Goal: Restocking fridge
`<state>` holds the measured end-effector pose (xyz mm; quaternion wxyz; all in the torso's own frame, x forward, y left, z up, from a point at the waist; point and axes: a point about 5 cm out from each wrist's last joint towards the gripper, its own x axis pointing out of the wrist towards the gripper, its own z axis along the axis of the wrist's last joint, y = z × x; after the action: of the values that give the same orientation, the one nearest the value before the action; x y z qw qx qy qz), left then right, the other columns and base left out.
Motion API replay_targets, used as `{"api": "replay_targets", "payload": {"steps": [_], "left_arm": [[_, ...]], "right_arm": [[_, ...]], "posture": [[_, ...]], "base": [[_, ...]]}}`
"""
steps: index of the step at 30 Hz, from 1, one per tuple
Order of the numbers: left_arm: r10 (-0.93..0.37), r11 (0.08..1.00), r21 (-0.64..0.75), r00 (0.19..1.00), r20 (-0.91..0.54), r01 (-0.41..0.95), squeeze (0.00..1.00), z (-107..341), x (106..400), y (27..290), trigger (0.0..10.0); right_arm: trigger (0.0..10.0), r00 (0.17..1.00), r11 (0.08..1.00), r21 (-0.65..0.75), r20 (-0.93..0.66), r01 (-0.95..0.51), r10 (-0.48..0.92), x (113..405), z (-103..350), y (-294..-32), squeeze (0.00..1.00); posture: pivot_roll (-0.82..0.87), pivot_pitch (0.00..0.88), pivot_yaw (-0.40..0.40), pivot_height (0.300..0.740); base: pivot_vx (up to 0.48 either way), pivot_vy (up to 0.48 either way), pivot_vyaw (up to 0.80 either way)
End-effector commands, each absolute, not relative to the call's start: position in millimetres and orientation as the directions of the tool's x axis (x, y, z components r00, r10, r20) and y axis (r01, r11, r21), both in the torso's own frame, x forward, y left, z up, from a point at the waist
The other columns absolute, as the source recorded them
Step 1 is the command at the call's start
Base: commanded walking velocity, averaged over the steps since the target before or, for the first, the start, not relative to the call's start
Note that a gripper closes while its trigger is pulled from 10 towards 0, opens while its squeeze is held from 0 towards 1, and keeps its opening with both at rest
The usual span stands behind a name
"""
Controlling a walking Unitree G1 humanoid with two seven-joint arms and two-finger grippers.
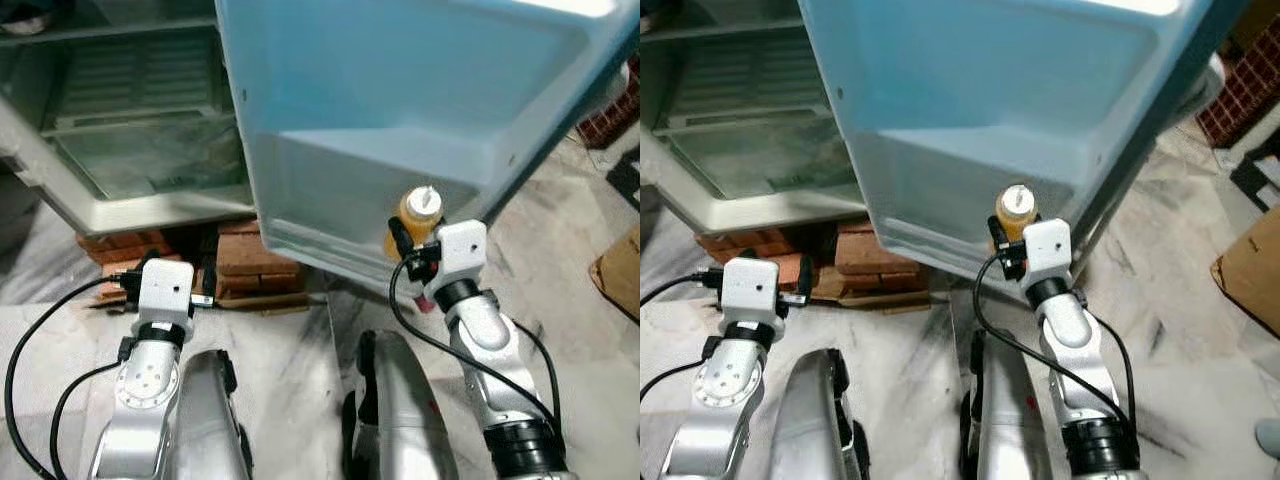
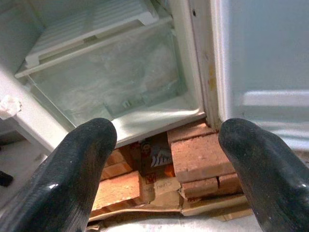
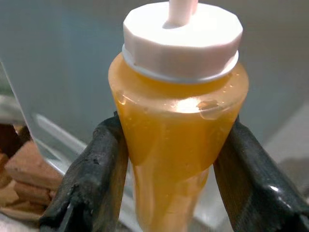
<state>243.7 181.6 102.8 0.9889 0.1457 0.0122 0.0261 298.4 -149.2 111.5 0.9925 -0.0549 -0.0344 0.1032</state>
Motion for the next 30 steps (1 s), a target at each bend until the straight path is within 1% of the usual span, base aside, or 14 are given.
{"api": "replay_targets", "payload": {"steps": [1, 6, 9, 10, 12, 14, 16, 17, 19, 25, 26, 27, 30], "left_arm": [[0.043, 0.947, 0.318, 0.999, -0.009, -0.038, 0.0, 104.6, 239.1, 180.9, 10.0], [0.033, 0.942, 0.336, 0.999, -0.003, -0.03, 0.0, 106.6, 236.7, 179.8, 10.0], [0.031, 0.941, 0.336, 1.0, -0.002, -0.028, 0.0, 107.0, 236.3, 179.1, 10.0], [0.025, 0.941, 0.339, 1.0, -0.001, -0.023, 0.0, 108.3, 235.7, 178.2, 10.0], [0.023, 0.939, 0.342, 1.0, 0.0, -0.022, 0.0, 109.7, 234.8, 178.0, 10.0], [0.026, 0.937, 0.347, 1.0, 0.002, -0.025, 0.0, 111.3, 232.8, 179.5, 10.0], [0.028, 0.937, 0.348, 1.0, 0.002, -0.027, 0.0, 111.7, 232.1, 180.4, 10.0], [0.031, 0.936, 0.351, 1.0, 0.002, -0.03, 0.0, 111.9, 230.7, 181.6, 10.0], [0.033, 0.935, 0.353, 0.999, 0.002, -0.032, 0.0, 112.2, 229.7, 182.1, 10.0], [0.033, 0.934, 0.357, 0.999, 0.0, -0.031, 0.0, 112.7, 228.6, 183.4, 10.0], [0.033, 0.934, 0.356, 0.999, -0.003, -0.03, 0.0, 112.7, 228.5, 183.9, 10.0], [0.033, 0.934, 0.356, 0.999, -0.003, -0.03, 0.0, 112.7, 228.5, 183.9, 10.0], [0.028, 0.934, 0.356, 1.0, -0.008, -0.024, 0.0, 112.5, 228.5, 184.2, 10.0]], "right_arm": [[10.0, 0.988, 0.984, -0.106, 0.047, -0.141, 0.146, 303.2, 110.7, -157.2, 0.0], [10.0, 0.996, 0.992, -0.111, 0.056, -0.067, 0.073, 314.5, 108.7, -161.8, 0.0], [10.0, 0.996, 0.992, -0.111, 0.065, -0.055, 0.063, 317.6, 108.9, -162.1, 0.0], [10.0, 0.994, 0.99, -0.138, 0.099, -0.027, 0.041, 328.9, 114.7, -162.2, 0.0], [10.0, 0.992, 0.986, -0.164, 0.128, 0.008, 0.014, 338.2, 120.8, -163.7, 0.0], [10.0, 0.988, 0.983, -0.173, 0.15, 0.054, -0.028, 347.5, 126.7, -167.6, 0.0], [10.0, 0.987, 0.981, -0.18, 0.154, 0.065, -0.038, 350.2, 128.0, -168.4, 0.0], [10.0, 0.988, 0.974, -0.207, 0.14, 0.091, -0.063, 354.9, 127.3, -170.6, 0.0], [10.0, 0.99, 0.976, -0.187, 0.105, 0.116, -0.098, 357.4, 123.8, -173.2, 0.0], [10.0, 0.99, 0.969, -0.212, -0.024, 0.13, -0.138, 358.5, 103.2, -174.4, 0.0], [10.0, 0.985, 0.97, -0.2, -0.084, 0.135, -0.154, 357.5, 94.4, -175.8, 0.0], [10.0, 0.985, 0.97, -0.2, -0.084, 0.135, -0.154, 357.5, 94.4, -175.8, 0.0], [10.0, 0.964, 0.977, -0.145, -0.191, 0.159, -0.185, 354.0, 79.0, -180.2, 0.0]], "posture": [[0.07, 0.237, -0.019, 0.52], [0.09, 0.258, -0.018, 0.52], [0.09, 0.258, -0.018, 0.52], [0.11, 0.27, -0.011, 0.52], [0.12, 0.277, -0.011, 0.52], [0.13, 0.279, -0.01, 0.52], [0.14, 0.282, -0.01, 0.52], [0.14, 0.283, -0.01, 0.52], [0.15, 0.283, -0.01, 0.52], [0.15, 0.284, -0.005, 0.52], [0.15, 0.285, -0.003, 0.52], [0.15, 0.285, -0.003, 0.52], [0.15, 0.285, 0.001, 0.52]], "base": [[0.0, 0.0, 0.0], [0.0, 0.0, 0.0], [0.0, 0.0, 0.0], [0.0, 0.0, 0.0], [0.0, 0.0, 0.0], [0.0, 0.0, 0.0], [0.0, 0.0, 0.0], [0.0, 0.0, 0.0], [0.0, 0.0, 0.0], [0.0, 0.0, 0.0], [0.0, 0.0, 0.0], [0.0, 0.0, 0.0], [0.0, 0.0, 0.0]]}}
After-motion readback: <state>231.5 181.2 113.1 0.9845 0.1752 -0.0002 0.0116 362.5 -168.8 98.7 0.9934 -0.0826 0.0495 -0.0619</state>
